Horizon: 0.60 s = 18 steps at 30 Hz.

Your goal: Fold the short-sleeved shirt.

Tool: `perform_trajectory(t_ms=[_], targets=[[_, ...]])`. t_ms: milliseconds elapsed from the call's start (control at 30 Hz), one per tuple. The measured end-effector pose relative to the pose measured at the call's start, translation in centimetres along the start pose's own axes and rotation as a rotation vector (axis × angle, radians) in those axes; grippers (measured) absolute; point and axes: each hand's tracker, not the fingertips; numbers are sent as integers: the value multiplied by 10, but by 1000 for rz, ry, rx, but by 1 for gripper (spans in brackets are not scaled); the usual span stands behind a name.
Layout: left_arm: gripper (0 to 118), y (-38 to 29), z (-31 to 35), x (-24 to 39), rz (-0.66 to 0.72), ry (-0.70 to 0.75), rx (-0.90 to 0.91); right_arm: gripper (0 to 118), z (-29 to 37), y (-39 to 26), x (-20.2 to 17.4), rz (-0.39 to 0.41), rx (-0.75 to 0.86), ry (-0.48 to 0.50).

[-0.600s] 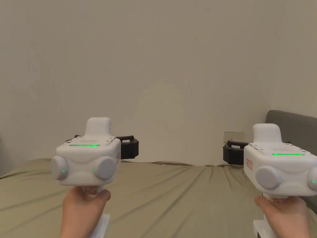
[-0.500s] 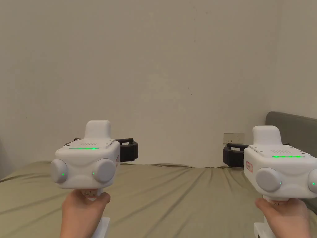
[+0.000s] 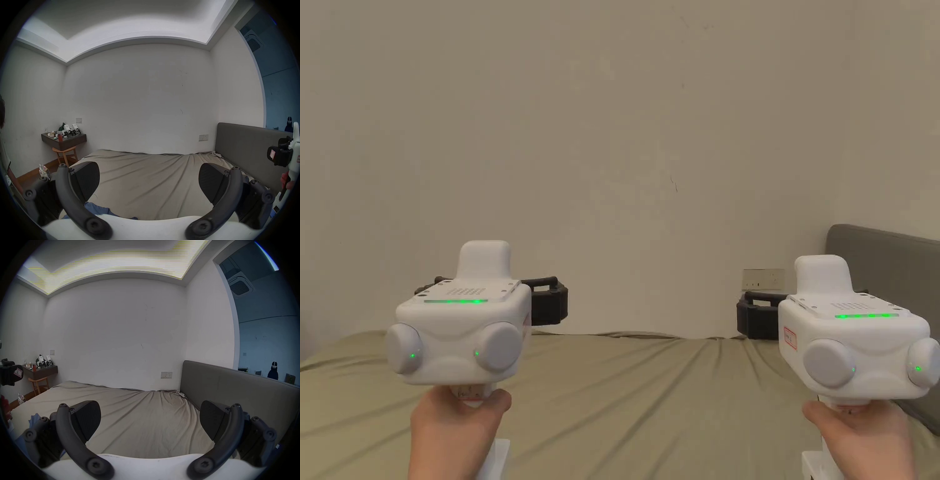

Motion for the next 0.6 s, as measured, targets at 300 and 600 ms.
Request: perform_trajectory(t_ms=[300,600], targets=[[118,-1,-2,0,4,-4,-6,118,-1,-2,-4,8,4,2],[118,-2,-7,3,-6,-4,-17,118,-4,-2,-3,38,3,-14]])
